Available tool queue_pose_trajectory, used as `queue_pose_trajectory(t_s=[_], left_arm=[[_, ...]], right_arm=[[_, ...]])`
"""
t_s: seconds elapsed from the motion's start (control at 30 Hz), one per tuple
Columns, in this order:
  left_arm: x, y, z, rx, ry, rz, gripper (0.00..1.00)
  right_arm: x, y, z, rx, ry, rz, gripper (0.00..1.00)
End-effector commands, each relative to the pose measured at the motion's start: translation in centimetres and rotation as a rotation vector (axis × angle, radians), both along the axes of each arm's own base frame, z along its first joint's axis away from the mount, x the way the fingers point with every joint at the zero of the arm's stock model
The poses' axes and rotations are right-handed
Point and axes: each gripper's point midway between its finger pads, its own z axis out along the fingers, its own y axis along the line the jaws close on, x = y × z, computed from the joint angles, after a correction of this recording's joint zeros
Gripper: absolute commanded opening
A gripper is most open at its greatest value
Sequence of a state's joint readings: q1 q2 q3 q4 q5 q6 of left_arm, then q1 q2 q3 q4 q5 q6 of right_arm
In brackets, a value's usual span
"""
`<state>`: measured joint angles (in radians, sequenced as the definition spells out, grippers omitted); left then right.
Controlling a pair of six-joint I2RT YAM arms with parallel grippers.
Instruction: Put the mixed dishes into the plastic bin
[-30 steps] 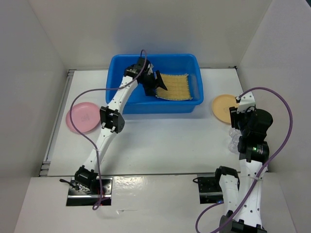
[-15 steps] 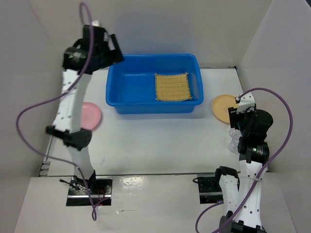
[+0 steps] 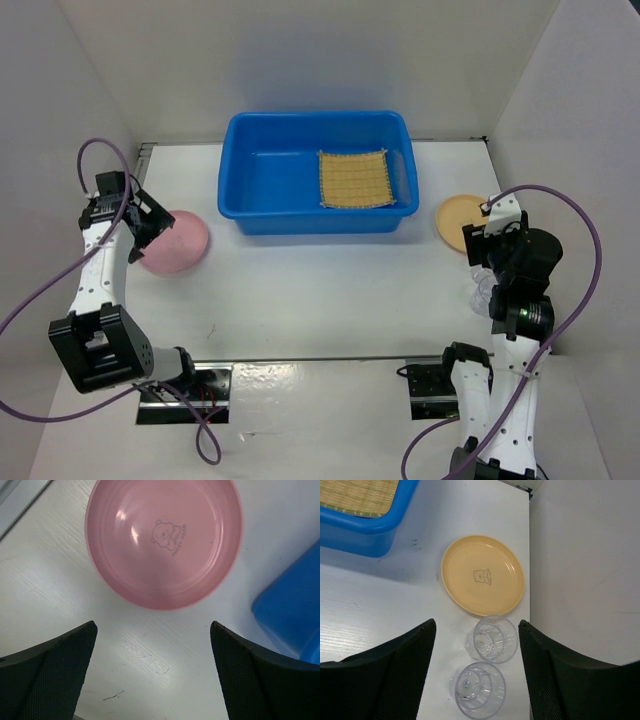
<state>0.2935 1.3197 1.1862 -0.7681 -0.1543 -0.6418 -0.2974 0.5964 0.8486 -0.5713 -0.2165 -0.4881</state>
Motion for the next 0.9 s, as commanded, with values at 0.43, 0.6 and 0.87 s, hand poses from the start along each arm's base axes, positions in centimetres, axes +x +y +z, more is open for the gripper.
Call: queue_pose_trajectory(t_s=[0.43, 0.6, 0.87], left_arm=[[-0.5, 0.8, -12.2, -0.339, 0.075, 0.352, 1.00], [-0.1, 1.1, -14.5, -0.360, 0.123, 0.352, 0.88], [0.4, 1.5, -15.5, -0.367, 0.127, 0.349, 0.66]], right_arm=[[0.0, 0.0, 0.7, -0.015, -0.024, 0.009, 0.93], [0.2, 0.1, 0.5, -0.009, -0.014, 0.017, 0.93], [0.3, 0.1, 0.3, -0.006, -0.006, 0.017, 0.97]])
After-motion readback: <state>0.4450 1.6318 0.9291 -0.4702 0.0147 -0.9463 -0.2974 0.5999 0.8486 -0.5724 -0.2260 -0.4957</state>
